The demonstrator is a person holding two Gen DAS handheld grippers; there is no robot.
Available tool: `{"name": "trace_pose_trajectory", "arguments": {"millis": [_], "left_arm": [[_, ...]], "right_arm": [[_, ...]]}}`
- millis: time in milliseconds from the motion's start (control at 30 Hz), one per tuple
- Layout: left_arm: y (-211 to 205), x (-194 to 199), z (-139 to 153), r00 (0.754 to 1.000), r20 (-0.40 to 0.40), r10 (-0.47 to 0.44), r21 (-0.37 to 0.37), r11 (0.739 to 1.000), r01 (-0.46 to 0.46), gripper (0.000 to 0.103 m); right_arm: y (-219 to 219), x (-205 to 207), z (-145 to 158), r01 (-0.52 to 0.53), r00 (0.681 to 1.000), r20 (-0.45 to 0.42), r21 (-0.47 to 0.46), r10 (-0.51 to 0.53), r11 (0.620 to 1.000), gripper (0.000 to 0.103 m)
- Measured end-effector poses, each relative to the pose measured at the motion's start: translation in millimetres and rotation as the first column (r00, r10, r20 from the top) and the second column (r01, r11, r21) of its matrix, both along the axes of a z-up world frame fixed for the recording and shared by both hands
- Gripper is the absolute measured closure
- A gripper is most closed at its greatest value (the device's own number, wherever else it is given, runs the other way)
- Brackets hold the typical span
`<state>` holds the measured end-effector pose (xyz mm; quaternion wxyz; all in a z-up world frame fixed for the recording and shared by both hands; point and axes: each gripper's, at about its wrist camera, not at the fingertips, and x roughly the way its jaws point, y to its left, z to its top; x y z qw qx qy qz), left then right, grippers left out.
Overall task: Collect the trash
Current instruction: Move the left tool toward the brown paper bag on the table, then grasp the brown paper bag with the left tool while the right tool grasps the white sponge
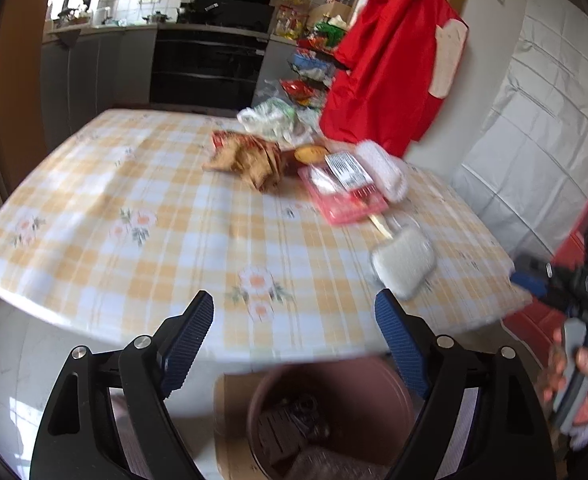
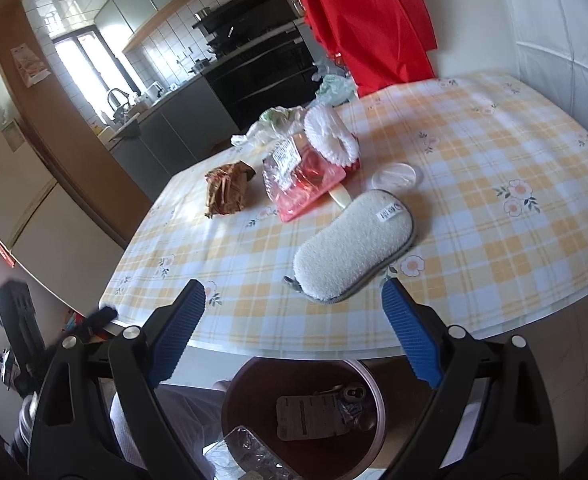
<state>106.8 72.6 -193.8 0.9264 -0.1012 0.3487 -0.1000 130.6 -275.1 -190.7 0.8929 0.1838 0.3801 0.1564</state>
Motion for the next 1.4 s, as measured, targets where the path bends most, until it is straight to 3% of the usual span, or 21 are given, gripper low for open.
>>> {"name": "trace_pose_trajectory", "arguments": {"millis": [300,533,700,767,833,900,967,1033,1133,1400], "left_arm": [[-12.7,124.2,1.5,0.999,0.026,0.028,0.106,0.994,-0.031,0.019],[-27.0,228.7,-38.6,0.994,-0.073,0.078,0.167,0.984,-0.065,0.019],[-33.9,268.4,-61.4,0.988,-0.118,0.097,0.195,0.978,-0.073,0.019],[-36.9,277.7,-67.7,0.987,-0.144,0.075,0.183,0.982,-0.048,0.02],[-39.8,281.3,-72.2,0.987,-0.153,0.05,0.189,0.982,-0.021,0.035],[-43.3,280.5,-76.1,0.986,-0.165,0.04,0.224,0.975,-0.002,0.061],[-46.0,272.7,-75.8,0.99,-0.136,0.026,0.249,0.968,0.009,0.067],[-49.9,263.0,-74.7,0.992,-0.122,0.003,0.273,0.961,0.031,0.07],[-45.1,251.0,-72.6,0.993,-0.118,-0.01,0.234,0.972,0.038,0.071],[-17.7,210.6,-63.5,0.996,-0.084,0.02,0.148,0.989,-0.007,0.072]], "right_arm": [[-10.4,34.8,-32.9,0.023,0.997,-0.074,-0.004,-0.024,1.0,0.014],[-14.7,66.1,-57.1,0.037,0.99,-0.132,-0.018,-0.039,0.999,0.014],[-11.2,84.7,-76.8,0.036,0.984,-0.174,-0.022,-0.039,0.999,0.014],[-6.6,89.4,-83.3,0.026,0.983,-0.181,-0.031,-0.032,0.999,0.014],[-2.4,95.1,-89.9,0.026,0.982,-0.188,-0.042,-0.033,0.999,0.013],[0.5,103.4,-97.1,0.035,0.979,-0.198,-0.029,-0.04,0.999,0.011],[3.9,113.0,-103.0,0.052,0.976,-0.213,-0.018,-0.055,0.998,0.008],[4.1,126.6,-109.7,0.124,0.956,-0.264,-0.023,-0.126,0.992,0.006],[3.9,137.7,-110.6,0.202,0.937,-0.288,-0.008,-0.196,0.979,0.005],[18.1,167.2,-110.2,0.347,0.883,-0.281,-0.151,-0.377,0.926,0.005]]}}
